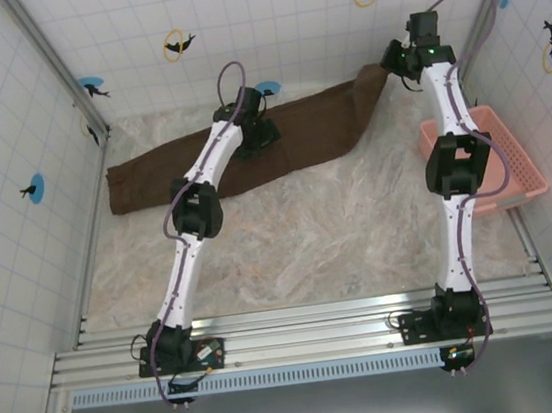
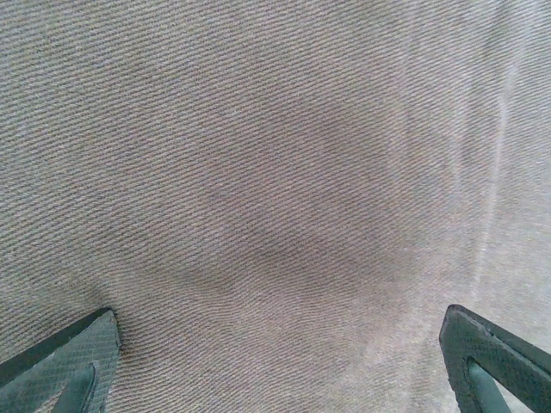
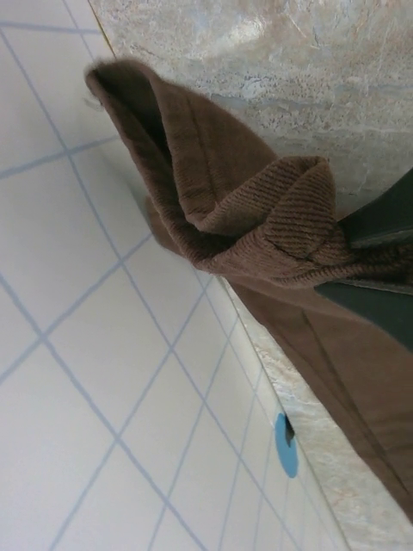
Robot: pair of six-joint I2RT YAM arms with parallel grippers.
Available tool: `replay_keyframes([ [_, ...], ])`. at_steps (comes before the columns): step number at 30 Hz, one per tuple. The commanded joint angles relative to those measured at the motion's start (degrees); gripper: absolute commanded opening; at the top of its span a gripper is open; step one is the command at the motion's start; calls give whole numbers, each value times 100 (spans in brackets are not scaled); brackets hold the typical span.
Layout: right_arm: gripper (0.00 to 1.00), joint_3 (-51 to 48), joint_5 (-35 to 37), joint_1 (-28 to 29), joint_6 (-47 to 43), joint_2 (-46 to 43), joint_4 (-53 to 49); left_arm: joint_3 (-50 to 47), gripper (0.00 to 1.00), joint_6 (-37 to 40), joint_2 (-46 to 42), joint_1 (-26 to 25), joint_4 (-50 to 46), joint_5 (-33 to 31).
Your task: Roll up the long pants
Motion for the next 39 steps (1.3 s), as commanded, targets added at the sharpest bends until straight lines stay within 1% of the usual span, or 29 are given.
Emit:
replay_keyframes([
  [1, 3, 31, -271, -132, -329, -604, -22, -33, 97, -474, 504, -314, 265, 831],
  [4, 4, 34, -366, -180, -327, -706, -100, -155, 97, -425, 379, -320, 465, 1052],
  [5, 4, 94, -369, -167, -359, -716, -165, -249, 97, -410, 278, -274, 544, 1160],
  [7, 4, 153, -638, -104, -397, -770, -216, -451, 97, -360, 37, -144, 672, 1400],
  [9, 4, 215, -698, 22, -435, -827, -278, -653, 97, -220, -281, 43, 664, 1565],
  [12, 5, 250, -806, 271, -399, -878, -256, -899, 97, 163, -882, 484, 480, 1695],
  [15, 5, 346, -910, 658, -264, -884, -75, -1118, 97, 687, -1537, 1103, 22, 1634],
  [18, 5, 601, -973, 1140, -73, -757, 143, -1579, 97, 1276, -2150, 1798, -733, 1286],
  [19, 5, 725, -957, 1324, 9, -664, 197, -1850, 97, 1540, -2590, 2074, -981, 1096],
  [21, 6, 900, -1012, 1658, 223, -447, 480, -2459, 97, 1944, -3047, 2547, -1366, 620],
  [22, 6, 1014, -973, 1826, 342, -324, 606, -2825, 97, 2211, -3308, 2790, -1470, 391],
  [24, 6, 1187, -948, 2127, 509, -99, 921, -3562, 97, 2556, -3755, 3143, -1463, -274],
  [26, 6, 1326, -853, 2425, 732, 106, 1246, -4345, 97, 2760, -4099, 3515, -1138, -568],
  [28, 7, 1389, -839, 2657, 882, 261, 1503, -4856, 97, 2753, -4185, 3815, -836, -525],
  [30, 7, 1423, -822, 2840, 946, 355, 1631, -5091, 97, 2747, -4036, 3948, -660, -464],
  [32, 7, 1420, -782, 2979, 965, 394, 1633, -4971, 97, 2796, -3673, 3961, -714, -457],
  [33, 7, 1422, -778, 3036, 986, 422, 1809, -4862, 97, 2833, -3497, 3960, -821, -406],
  [35, 7, 1427, -712, 3145, 1016, 441, 1821, -4624, 97, 2826, -3131, 3961, -941, -267],
  [39, 8, 1425, -701, 3278, 1011, 456, 1803, -4477, 97, 2766, -2907, 3884, -777, 60],
])
